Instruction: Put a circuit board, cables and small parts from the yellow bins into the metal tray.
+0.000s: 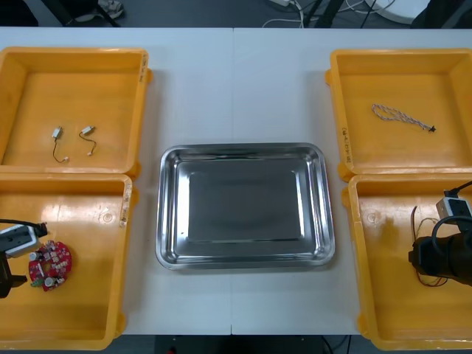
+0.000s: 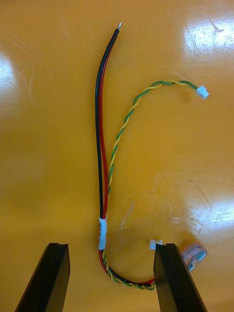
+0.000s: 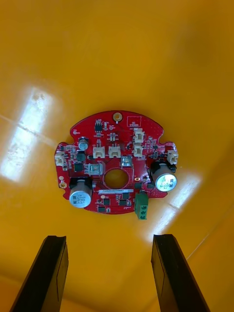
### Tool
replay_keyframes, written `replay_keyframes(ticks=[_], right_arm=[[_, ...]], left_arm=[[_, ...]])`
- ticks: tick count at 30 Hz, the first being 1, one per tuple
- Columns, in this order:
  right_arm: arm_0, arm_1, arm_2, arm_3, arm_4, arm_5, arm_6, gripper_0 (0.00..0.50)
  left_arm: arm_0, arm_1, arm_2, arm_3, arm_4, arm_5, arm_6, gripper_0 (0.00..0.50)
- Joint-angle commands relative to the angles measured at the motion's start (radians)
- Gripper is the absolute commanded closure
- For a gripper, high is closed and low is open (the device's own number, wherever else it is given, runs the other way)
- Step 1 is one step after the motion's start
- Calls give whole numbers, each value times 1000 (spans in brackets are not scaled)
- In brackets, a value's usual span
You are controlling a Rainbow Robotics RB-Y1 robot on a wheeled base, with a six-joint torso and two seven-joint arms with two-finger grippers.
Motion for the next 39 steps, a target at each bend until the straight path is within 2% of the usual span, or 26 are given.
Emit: replay_keyframes(ticks=[1,7,12,22,27,32,33,34,35,36,37,38,39], right_arm=[[24,28,27,1,11,-13,-17,0],[10,27,33,27,33,-64,-17,0],[-2,27,41,48,44,-70,-18,0],[-11,25,58,107,34,-133,-20,0],[-13,27,79,110,31,-150,-29,0],[-13,25,84,110,31,-159,-34,0],[-13,25,85,110,33,-159,-34,93],[-13,25,85,110,31,-157,-35,156],[-13,25,84,110,34,-157,-35,156],[-11,25,84,110,34,-157,-34,354],[-11,25,84,110,34,-157,-35,479],[-11,25,84,110,34,-157,-35,500],[-13,27,85,110,34,-157,-34,500]], left_arm=[[42,47,-45,-22,-30,-40,-61,0],[52,47,-76,-9,-39,-66,-58,0],[52,47,-122,34,-48,-139,-67,0],[52,47,-146,61,-64,-181,-78,0],[53,47,-182,88,-71,-240,-81,0],[53,47,-189,90,-73,-242,-79,0],[52,47,-191,93,-74,-242,-79,0],[52,47,-192,93,-74,-242,-79,0],[53,47,-194,94,-74,-244,-79,0],[53,47,-195,96,-76,-245,-79,0],[58,47,-195,96,-76,-250,-79,0],[58,47,-195,97,-77,-250,-79,0],[59,47,-195,96,-77,-251,-81,0]])
